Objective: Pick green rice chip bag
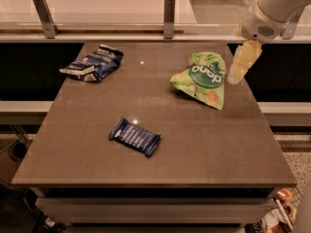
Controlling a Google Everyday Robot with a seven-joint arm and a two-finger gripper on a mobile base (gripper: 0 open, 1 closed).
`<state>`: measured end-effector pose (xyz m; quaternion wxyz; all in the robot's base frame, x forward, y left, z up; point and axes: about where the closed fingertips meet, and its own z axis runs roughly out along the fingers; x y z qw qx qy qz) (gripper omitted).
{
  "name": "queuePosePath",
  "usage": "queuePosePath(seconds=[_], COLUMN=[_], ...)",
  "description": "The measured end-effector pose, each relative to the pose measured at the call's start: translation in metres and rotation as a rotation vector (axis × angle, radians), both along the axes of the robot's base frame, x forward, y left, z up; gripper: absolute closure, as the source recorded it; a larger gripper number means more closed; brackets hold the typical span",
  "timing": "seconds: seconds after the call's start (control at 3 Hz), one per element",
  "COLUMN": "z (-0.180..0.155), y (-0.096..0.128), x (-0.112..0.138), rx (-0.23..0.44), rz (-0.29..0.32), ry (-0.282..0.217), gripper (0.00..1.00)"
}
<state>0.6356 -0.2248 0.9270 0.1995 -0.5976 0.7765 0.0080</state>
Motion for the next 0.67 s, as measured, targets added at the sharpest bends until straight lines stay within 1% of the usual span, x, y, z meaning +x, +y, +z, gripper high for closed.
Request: queuePosePath(seconds=[0.33, 0.67], z=[-0.021, -0.043], y=[0.018, 0.03], x=[0.024, 0.04], rx=[0.073, 0.124], rz=[0.033, 0.042], ry=[0.0, 0.007], gripper=[0.0, 0.0])
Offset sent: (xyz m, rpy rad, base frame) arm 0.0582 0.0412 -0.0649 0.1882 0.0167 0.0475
